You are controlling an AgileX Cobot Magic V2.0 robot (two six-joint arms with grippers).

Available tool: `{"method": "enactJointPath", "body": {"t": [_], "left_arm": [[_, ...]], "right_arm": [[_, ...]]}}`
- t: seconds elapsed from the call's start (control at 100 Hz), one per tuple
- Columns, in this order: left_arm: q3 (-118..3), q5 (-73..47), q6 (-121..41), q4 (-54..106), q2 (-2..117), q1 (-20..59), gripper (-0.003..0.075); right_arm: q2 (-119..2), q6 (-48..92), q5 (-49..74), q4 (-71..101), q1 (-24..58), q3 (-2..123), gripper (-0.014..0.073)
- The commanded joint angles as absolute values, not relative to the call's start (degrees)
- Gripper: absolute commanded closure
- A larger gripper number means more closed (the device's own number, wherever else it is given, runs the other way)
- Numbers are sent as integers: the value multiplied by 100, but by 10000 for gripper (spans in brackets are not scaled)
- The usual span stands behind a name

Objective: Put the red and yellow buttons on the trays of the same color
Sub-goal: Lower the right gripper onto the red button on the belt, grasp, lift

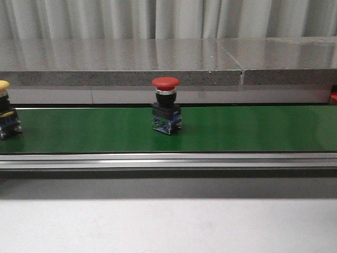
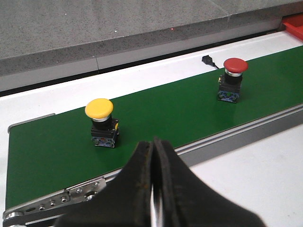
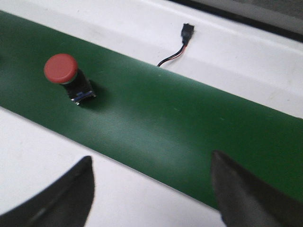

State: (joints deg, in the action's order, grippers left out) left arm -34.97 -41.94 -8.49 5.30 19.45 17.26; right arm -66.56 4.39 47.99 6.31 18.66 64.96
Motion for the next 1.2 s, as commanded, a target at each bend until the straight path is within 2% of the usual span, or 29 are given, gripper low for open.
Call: {"method": "enactJointPath", "body": {"t": [0.0, 0.12, 0.43, 0.87, 0.95, 1.12, 1.19], "left_arm": [[-3636, -3820, -777, 637, 1986, 1763, 741], [-3636, -3820, -777, 637, 1986, 1763, 741], [-3636, -3820, -777, 637, 1986, 1763, 741], [-3636, -3820, -777, 637, 1986, 1763, 741], [-3636, -3820, -777, 637, 1986, 1763, 741], [-3636, -3820, -777, 637, 1986, 1763, 741], [-3636, -3820, -777, 637, 1986, 1763, 741]], "right_arm": [[-6973, 463, 4896, 672, 2041, 7012, -70], [-7626, 502, 5426, 672, 2291, 7594, -39], [-9081, 974, 6319, 720, 2701, 8857, -40], [-10214, 1592, 5862, 876, 2771, 9391, -34], [-10351, 1653, 5808, 799, 2771, 9391, 36], [-10493, 1645, 5730, 771, 2758, 9398, 390], [-10472, 1645, 5604, 771, 2758, 9398, 491]]}}
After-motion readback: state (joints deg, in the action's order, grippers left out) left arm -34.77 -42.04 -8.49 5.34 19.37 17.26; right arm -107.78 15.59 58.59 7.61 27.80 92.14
